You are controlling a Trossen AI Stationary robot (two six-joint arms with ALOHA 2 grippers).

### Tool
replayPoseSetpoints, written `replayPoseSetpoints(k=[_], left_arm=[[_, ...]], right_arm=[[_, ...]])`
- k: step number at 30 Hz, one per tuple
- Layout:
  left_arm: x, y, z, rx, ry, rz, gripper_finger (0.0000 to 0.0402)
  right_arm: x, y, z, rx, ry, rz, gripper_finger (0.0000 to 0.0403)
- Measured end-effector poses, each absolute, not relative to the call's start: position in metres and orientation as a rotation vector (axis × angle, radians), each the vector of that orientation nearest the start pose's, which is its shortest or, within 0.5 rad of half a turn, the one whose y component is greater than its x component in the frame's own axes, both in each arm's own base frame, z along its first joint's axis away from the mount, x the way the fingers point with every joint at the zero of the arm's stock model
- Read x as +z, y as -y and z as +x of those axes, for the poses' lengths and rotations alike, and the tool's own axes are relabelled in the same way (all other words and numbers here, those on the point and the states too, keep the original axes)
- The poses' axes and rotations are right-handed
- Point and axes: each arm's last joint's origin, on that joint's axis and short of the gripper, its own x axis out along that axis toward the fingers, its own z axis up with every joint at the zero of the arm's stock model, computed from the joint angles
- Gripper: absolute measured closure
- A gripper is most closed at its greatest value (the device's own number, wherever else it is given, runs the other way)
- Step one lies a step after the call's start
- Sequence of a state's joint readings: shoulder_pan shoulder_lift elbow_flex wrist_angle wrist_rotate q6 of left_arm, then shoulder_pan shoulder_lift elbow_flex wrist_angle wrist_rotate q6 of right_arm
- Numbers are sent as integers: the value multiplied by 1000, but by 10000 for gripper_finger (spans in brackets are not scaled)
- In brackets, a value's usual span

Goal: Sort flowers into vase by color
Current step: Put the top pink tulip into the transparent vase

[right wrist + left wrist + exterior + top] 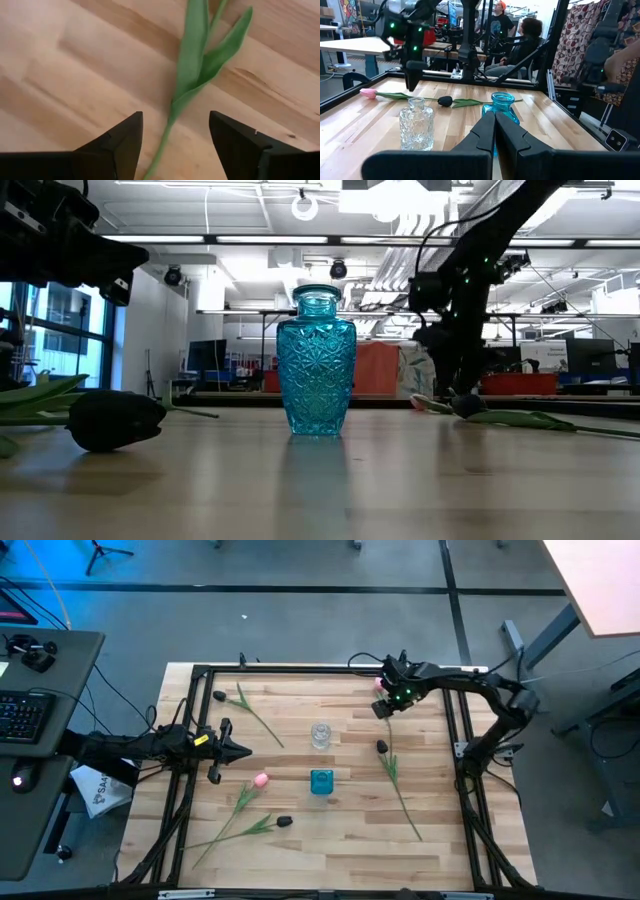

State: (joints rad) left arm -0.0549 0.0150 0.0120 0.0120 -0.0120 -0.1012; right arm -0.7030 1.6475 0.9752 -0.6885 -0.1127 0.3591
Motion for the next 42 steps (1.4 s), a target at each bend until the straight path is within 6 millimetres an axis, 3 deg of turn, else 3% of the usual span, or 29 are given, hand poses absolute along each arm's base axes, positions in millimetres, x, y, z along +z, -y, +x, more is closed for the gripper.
replayPoseSetpoints(k=[11,14,17,19,27,31,37,42], left_arm=[[168,5,98,-43,7,-102,401],[168,5,98,-44,7,-102,401],[168,5,98,-44,7,-102,401],[168,5,98,-44,7,-102,401],[168,5,98,-43,7,-101,401],[168,5,98,-43,7,-101,401],[168,5,98,-43,7,-101,401],[168,5,98,-43,7,-102,401]], right_arm=[[134,197,234,-794,-1229,783,200],[134,196,234,-797,-1250,717,249],[142,194,233,-791,-1229,660,343],[156,195,232,-794,-1165,627,386],[251,180,225,-675,-704,447,396],[283,168,229,-542,-478,333,400],[313,141,269,-221,-114,236,401],[327,114,298,-69,145,134,402]])
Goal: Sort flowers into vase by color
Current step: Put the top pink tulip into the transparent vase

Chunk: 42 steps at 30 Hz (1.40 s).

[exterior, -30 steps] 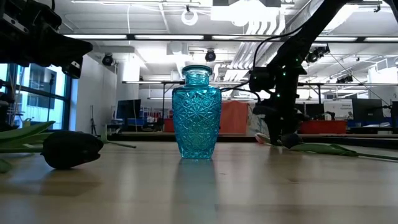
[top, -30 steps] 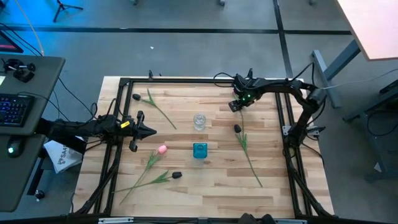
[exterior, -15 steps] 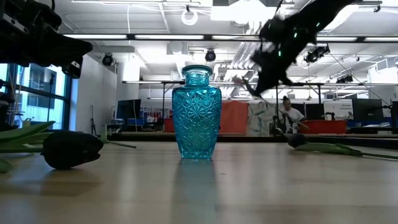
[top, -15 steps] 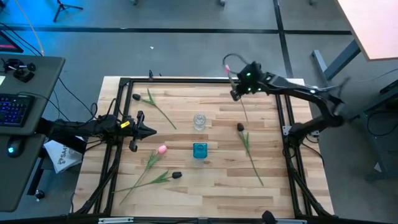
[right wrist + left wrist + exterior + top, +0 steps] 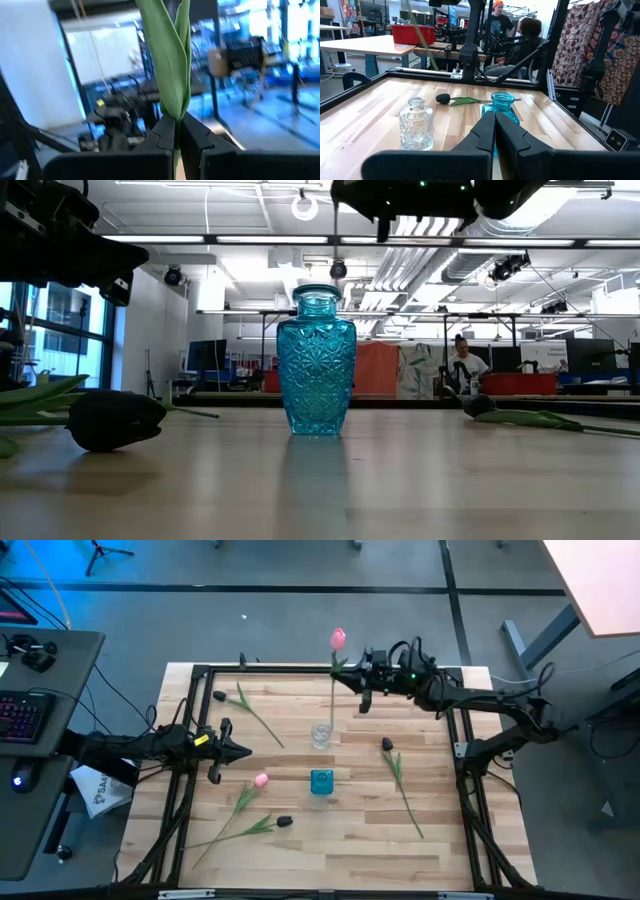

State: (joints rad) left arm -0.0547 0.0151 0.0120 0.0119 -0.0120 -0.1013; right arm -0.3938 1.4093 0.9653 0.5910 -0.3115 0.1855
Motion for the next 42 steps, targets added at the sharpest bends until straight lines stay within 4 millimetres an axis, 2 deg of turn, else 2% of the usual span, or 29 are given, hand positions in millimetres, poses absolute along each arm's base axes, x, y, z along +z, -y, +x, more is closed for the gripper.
replayPoseSetpoints(k=[3,7,10,12,15,30,42], left_arm=[[168,5,98,-44,7,-101,401],[168,5,98,-43,7,-102,401],[168,5,98,-43,7,-102,401],[168,5,98,-43,7,-102,401],[168,5,98,-43,7,-102,401],[168,5,98,-43,7,-101,401],[168,5,98,-43,7,-102,401]], right_arm=[[319,112,309,-50,165,144,402],[298,122,322,-84,143,152,402],[302,128,324,-98,275,171,402],[300,131,326,-103,293,170,402],[291,133,329,-103,245,173,403],[284,134,329,-61,149,76,403],[273,134,330,-66,39,87,400]])
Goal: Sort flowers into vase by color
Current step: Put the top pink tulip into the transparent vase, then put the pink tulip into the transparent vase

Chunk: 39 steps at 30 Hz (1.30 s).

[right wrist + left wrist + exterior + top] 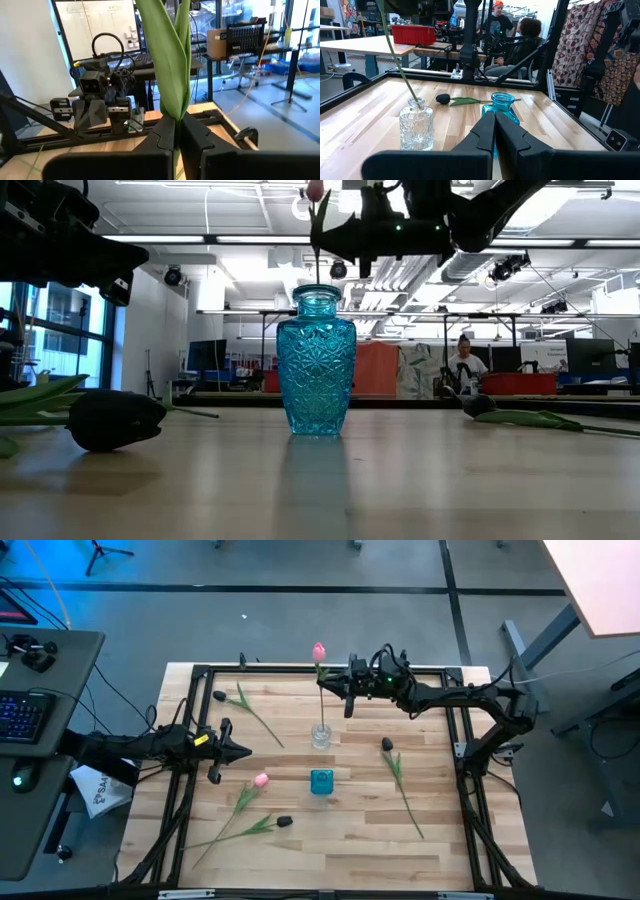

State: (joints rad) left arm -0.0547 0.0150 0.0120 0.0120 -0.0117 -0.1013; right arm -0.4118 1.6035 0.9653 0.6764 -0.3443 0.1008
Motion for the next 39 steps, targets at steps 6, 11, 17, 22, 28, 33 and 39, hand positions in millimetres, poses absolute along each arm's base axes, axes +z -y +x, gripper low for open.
replayPoseSetpoints(k=[6,11,17,22,28,33,39], left_arm=[[168,5,98,-43,7,-102,401],[168,5,98,-44,6,-101,401],[168,5,98,-44,7,-101,401],[168,5,98,-43,7,-102,401],[168,5,98,-44,7,-101,401],[168,5,98,-43,7,-101,401],[168,5,98,-44,7,-102,401]], right_arm=[[273,133,330,-66,14,157,366],[277,132,327,-73,-90,161,296],[286,128,316,-130,-284,132,195],[296,123,300,-102,-470,45,133],[308,114,277,-69,-637,23,108],[311,109,256,-107,-749,14,107],[316,106,230,-169,-865,36,107]])
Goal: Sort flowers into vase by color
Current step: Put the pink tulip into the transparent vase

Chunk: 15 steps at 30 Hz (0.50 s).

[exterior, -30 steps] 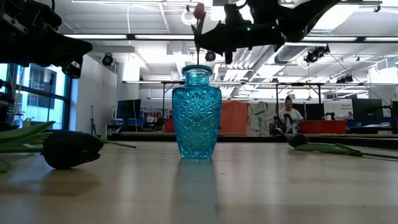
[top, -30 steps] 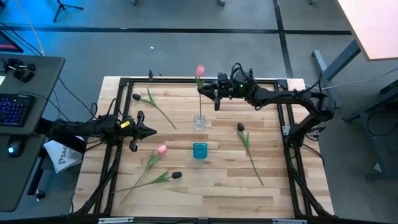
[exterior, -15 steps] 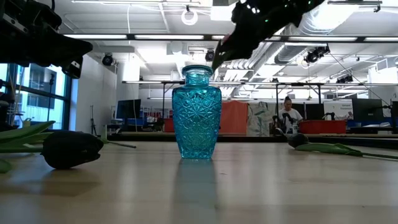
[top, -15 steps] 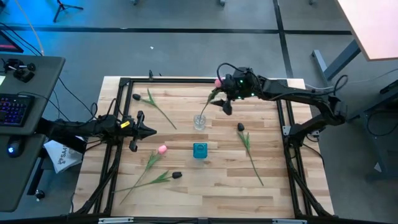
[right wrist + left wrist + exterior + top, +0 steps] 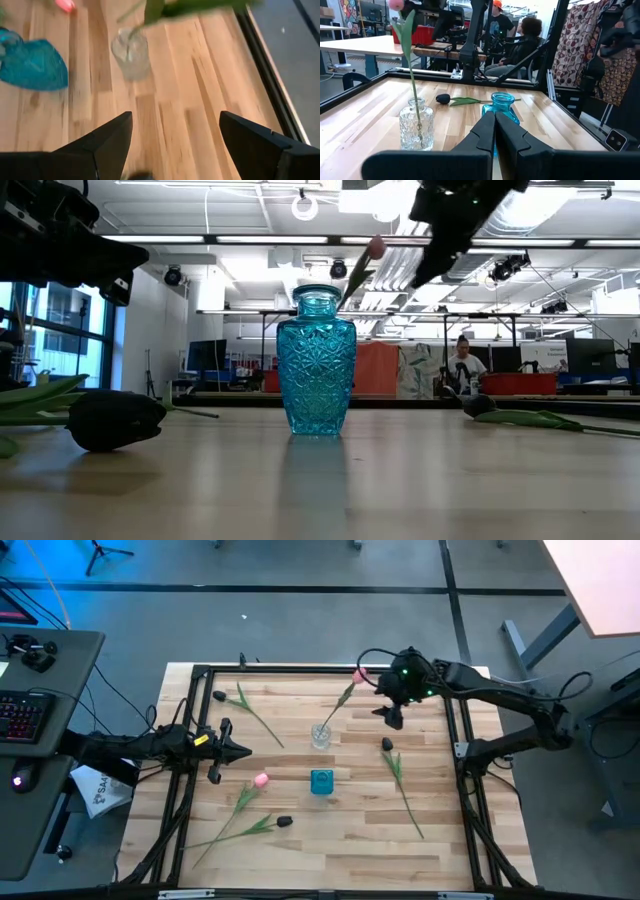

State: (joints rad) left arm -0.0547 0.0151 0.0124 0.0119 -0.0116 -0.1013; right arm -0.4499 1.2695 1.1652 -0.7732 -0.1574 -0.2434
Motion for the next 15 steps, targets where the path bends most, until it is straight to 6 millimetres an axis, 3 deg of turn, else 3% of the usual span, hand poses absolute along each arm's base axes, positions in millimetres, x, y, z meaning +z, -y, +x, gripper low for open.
replayPoseSetpoints(k=[7,15], left_arm=[[168,5,98,-44,7,-102,401],[175,3,98,27,85,-241,401]], right_arm=[[323,101,205,-224,-918,151,107],[325,98,205,-220,-873,323,107]])
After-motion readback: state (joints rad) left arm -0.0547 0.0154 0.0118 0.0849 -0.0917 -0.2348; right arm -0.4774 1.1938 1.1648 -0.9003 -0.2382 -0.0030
